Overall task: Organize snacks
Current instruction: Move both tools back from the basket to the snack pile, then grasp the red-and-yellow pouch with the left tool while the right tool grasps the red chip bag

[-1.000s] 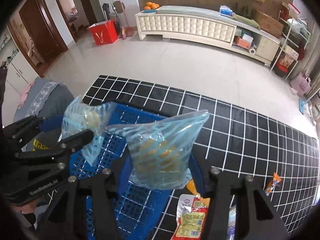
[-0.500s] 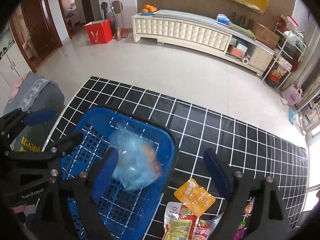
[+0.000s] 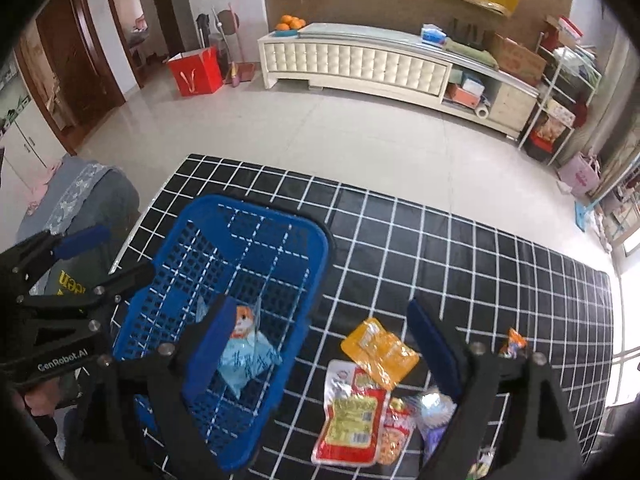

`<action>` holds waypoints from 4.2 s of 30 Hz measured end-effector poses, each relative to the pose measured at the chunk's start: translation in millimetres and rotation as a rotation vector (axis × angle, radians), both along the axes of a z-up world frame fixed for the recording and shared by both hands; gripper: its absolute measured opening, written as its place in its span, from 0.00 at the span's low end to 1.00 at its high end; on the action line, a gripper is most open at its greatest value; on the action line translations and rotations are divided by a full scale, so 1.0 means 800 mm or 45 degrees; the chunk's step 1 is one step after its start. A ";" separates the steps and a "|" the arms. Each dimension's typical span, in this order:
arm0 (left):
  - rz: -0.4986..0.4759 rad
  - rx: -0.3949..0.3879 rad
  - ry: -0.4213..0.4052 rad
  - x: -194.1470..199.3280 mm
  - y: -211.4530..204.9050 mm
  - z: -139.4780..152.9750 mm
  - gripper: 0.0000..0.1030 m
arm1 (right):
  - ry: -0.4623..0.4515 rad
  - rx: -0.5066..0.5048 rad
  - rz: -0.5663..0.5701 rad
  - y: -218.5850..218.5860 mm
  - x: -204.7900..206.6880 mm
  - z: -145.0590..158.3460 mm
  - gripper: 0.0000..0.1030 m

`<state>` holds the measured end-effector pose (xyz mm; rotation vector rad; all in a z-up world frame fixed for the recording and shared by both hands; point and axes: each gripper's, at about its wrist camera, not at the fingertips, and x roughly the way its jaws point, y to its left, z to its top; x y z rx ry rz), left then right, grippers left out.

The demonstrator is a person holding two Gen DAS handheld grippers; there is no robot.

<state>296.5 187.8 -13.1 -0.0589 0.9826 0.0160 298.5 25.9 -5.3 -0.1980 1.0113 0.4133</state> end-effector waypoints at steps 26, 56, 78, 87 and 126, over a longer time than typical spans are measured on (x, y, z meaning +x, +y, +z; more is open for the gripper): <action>-0.162 -0.030 -0.062 -0.096 -0.153 0.038 0.69 | -0.028 0.108 -0.164 -0.161 -0.100 0.030 0.87; -0.202 -0.001 0.336 -0.076 -0.301 -0.162 0.69 | 0.247 0.108 -0.236 -0.263 -0.100 -0.168 0.87; -0.122 -0.035 0.507 0.024 -0.279 -0.251 0.69 | 0.316 0.107 -0.247 -0.255 -0.036 -0.207 0.87; -0.133 -0.062 0.504 0.038 -0.284 -0.262 0.69 | 0.326 0.112 -0.255 -0.261 -0.041 -0.210 0.87; -0.195 -0.132 0.112 -0.116 -0.262 -0.122 0.15 | 0.431 0.217 -0.204 -0.221 -0.076 -0.185 0.85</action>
